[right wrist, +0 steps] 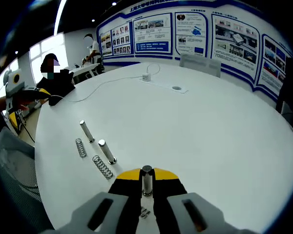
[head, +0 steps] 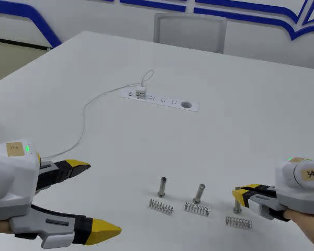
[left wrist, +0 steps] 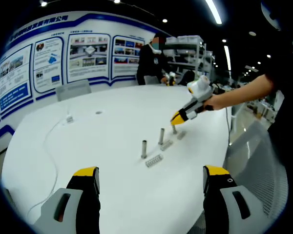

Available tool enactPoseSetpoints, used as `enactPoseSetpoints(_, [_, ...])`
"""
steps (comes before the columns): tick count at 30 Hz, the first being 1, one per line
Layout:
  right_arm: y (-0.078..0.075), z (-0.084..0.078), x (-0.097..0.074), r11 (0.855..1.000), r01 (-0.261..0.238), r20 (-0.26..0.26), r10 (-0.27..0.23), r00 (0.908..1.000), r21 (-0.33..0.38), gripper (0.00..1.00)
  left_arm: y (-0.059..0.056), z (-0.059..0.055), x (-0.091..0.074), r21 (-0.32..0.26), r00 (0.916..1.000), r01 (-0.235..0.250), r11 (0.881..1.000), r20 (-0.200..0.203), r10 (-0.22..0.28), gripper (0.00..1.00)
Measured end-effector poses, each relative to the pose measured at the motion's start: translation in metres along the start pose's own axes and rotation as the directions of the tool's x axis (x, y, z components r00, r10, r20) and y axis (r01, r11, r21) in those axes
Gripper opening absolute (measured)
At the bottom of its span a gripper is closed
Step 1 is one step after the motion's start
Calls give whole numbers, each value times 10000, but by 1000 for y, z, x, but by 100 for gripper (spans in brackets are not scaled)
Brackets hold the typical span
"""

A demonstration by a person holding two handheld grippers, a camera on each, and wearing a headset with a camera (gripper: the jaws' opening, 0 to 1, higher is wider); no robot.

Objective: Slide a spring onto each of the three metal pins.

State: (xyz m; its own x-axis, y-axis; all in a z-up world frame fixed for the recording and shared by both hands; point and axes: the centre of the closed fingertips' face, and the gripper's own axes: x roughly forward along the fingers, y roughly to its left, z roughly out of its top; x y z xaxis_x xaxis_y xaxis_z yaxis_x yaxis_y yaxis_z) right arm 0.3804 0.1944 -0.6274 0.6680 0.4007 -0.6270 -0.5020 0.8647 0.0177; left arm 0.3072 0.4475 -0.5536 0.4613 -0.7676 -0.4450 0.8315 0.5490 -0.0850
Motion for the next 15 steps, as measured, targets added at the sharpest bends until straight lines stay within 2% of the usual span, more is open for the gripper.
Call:
enactPoseSetpoints(2, [2,2,-3,9997,88,312,-81,9995,-228,7,-1,0,1,6,10000,20,10000,-1,-20,89])
enactPoseSetpoints(6, [6,-2,-4,9991,37,415,-20,9991,-426,7,-3,-1,3,43,9999,107,9999,-82,-106,89])
enactPoseSetpoints(15, [6,-5,-7,9983,4,71,0,10000,-580,7,-8,0,6,66,9997,242,9997,-102,-241,89])
